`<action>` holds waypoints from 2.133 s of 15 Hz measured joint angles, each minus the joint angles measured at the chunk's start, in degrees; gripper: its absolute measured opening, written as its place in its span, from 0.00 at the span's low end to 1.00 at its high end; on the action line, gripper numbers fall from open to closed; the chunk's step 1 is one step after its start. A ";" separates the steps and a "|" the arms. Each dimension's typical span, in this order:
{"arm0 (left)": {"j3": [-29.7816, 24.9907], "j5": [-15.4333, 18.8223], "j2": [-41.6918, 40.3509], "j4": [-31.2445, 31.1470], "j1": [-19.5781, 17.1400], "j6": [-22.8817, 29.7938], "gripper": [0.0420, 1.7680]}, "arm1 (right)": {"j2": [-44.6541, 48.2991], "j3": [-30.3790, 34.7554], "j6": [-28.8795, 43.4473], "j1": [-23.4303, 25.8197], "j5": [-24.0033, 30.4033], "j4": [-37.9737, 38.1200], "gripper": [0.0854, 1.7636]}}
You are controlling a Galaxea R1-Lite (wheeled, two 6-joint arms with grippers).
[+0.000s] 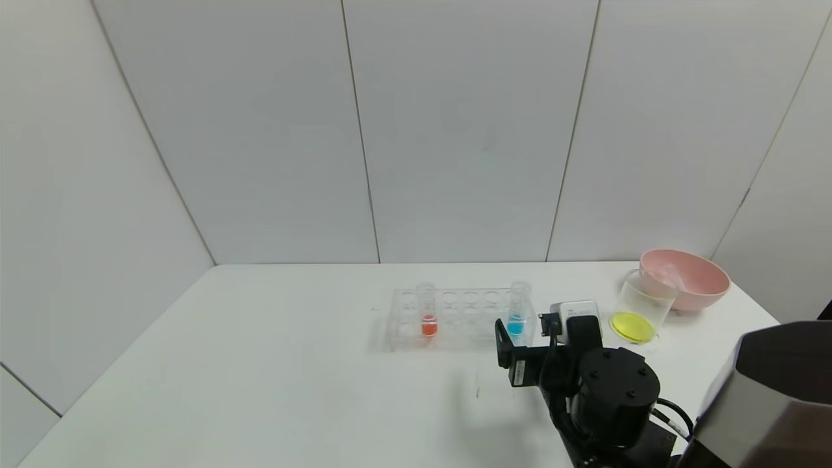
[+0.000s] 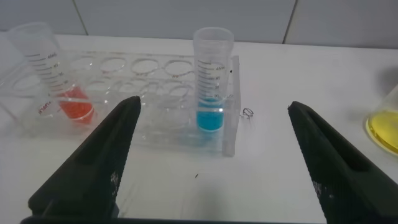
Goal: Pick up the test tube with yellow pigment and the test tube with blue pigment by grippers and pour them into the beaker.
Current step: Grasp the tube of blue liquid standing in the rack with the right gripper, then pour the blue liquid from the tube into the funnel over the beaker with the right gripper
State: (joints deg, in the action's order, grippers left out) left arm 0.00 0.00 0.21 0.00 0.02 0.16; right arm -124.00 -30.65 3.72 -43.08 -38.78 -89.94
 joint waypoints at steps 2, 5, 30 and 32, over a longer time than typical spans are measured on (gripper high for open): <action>0.00 0.00 0.00 0.00 -0.02 0.00 1.00 | -1.29 -3.56 -2.06 1.52 0.93 0.00 0.96; 0.00 0.00 0.00 0.00 0.00 0.00 1.00 | -3.67 -8.70 -3.43 3.08 1.56 2.02 0.96; 0.00 0.00 0.00 0.00 0.00 0.00 1.00 | -4.45 -14.82 -5.13 6.27 2.71 3.75 0.24; 0.00 0.00 0.00 0.00 0.00 0.00 1.00 | -2.93 -14.88 -6.73 6.27 2.86 3.80 0.24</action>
State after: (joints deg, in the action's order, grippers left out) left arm 0.00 0.00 0.21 0.00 0.02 0.16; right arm -126.93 -45.53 -3.01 -36.82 -35.91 -86.14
